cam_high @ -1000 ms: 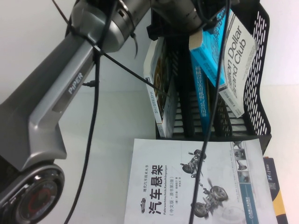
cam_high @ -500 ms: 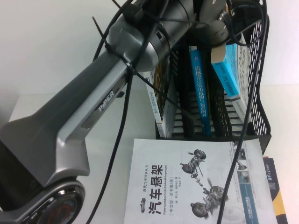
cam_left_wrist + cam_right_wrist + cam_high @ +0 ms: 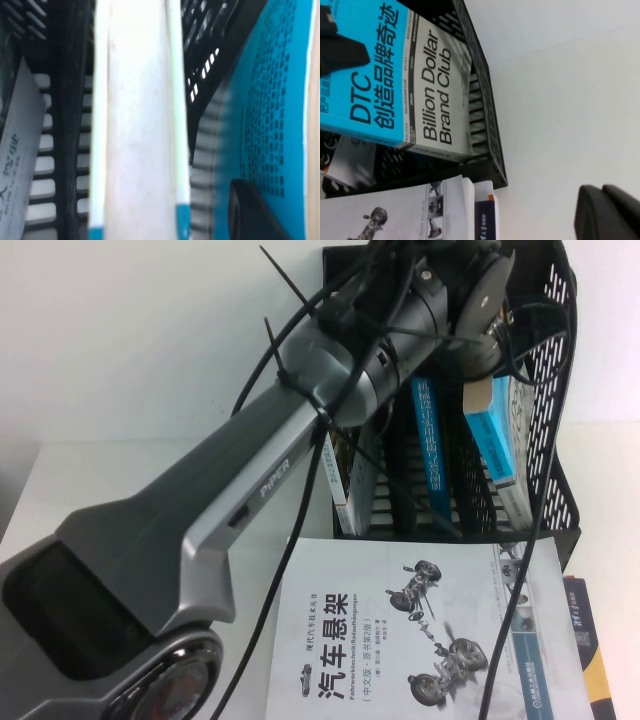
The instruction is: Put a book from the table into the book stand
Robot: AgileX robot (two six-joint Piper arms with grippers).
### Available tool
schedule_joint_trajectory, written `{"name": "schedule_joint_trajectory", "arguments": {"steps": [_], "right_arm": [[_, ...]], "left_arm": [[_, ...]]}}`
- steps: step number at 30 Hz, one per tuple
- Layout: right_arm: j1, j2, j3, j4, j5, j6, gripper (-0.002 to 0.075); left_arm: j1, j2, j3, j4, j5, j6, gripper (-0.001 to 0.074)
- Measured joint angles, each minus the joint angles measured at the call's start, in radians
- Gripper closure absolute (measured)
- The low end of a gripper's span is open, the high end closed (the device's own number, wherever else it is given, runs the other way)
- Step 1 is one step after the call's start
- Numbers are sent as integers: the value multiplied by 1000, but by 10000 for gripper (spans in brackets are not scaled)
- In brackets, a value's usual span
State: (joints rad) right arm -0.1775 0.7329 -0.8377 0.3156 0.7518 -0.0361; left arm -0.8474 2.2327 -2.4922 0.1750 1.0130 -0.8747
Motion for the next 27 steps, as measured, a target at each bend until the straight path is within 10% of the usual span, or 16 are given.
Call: {"name": "schedule_joint_trajectory", "arguments": {"steps": [17, 27], "right_arm": [[0, 0, 0, 45, 32, -142, 729], [0, -76, 0, 247, 145, -429, 729]], "left_arm": [[8, -55, 0, 32, -143, 293, 337], [8, -363, -2, 368, 60, 436, 667]]}}
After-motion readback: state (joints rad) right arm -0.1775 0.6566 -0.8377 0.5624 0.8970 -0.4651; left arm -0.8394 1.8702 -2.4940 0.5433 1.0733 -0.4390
